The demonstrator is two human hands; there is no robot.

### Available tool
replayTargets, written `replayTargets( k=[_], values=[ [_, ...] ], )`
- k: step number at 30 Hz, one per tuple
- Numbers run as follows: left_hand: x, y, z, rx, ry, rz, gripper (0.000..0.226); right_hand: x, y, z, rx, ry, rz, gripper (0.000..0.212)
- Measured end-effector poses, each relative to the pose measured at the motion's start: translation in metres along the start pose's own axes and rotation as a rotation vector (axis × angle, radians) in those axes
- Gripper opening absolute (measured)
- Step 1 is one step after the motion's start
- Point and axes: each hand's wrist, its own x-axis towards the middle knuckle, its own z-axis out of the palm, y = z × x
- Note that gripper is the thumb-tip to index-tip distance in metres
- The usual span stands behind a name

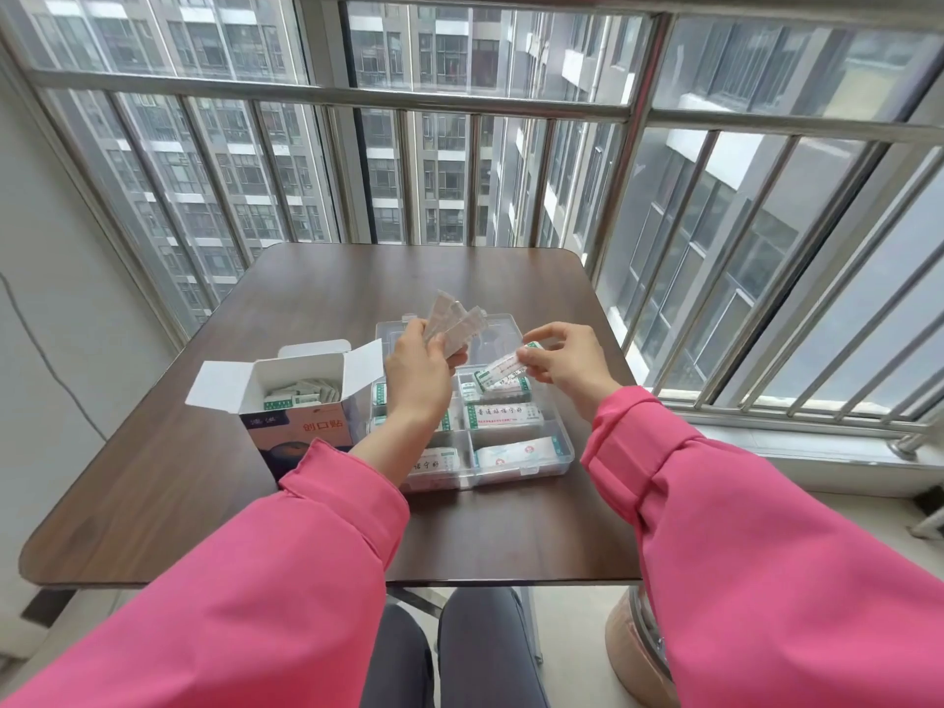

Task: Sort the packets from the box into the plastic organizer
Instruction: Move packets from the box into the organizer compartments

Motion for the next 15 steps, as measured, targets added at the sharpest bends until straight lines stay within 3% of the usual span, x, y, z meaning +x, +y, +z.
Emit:
replayTargets(
  k=[4, 9, 15],
  values=[
    [0.000, 0.001, 0.000, -0.036, -0.008, -0.003, 0.022, 0.003, 0.001, 0.012, -0.230, 0.024, -0.074, 0.008],
    [-0.004, 0.003, -0.001, -0.127, -0.084, -0.012, 0.019, 0.000, -0.001, 0.018, -0.490, -0.027, -0.117, 0.013],
    [-0.007, 0.005, -0.002, -0.231, -0.164, 0.000, 0.018, -0.002, -0.001, 0.020, -0.619, -0.026, -0.128, 0.016]
  ],
)
